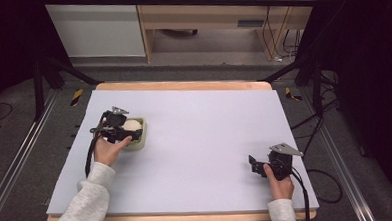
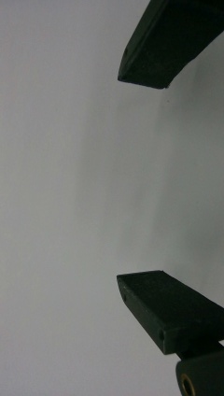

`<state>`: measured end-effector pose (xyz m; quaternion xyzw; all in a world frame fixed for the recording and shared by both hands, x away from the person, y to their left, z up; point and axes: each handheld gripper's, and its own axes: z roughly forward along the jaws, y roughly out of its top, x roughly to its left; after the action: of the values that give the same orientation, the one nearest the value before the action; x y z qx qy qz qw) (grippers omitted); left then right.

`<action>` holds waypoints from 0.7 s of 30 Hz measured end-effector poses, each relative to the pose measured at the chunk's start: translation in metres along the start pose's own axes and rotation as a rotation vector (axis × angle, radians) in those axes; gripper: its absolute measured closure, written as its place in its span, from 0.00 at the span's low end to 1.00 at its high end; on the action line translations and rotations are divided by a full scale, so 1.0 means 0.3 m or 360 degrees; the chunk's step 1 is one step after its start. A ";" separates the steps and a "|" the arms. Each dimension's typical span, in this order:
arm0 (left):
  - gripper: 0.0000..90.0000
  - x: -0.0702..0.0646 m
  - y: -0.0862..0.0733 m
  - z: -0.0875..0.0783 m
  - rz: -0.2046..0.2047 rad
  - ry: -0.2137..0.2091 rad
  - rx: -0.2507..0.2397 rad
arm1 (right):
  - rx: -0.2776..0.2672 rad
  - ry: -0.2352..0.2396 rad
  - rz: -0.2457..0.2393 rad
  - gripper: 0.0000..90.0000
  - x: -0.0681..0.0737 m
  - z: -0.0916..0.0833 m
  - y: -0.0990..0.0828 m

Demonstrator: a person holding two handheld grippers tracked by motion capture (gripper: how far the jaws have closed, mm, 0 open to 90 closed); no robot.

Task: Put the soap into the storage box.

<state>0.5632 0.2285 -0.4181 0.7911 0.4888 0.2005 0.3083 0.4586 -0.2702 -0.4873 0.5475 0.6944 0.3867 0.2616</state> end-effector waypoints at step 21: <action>0.27 0.018 -0.016 0.065 -0.0016 0.0025 0.0062 | 0.0000 0.0000 0.0003 0.05 -0.001 0.000 0.000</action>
<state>0.5744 0.2291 -0.4357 0.7928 0.4991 0.1955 0.2900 0.4586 -0.2705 -0.4873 0.5481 0.6939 0.3869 0.2614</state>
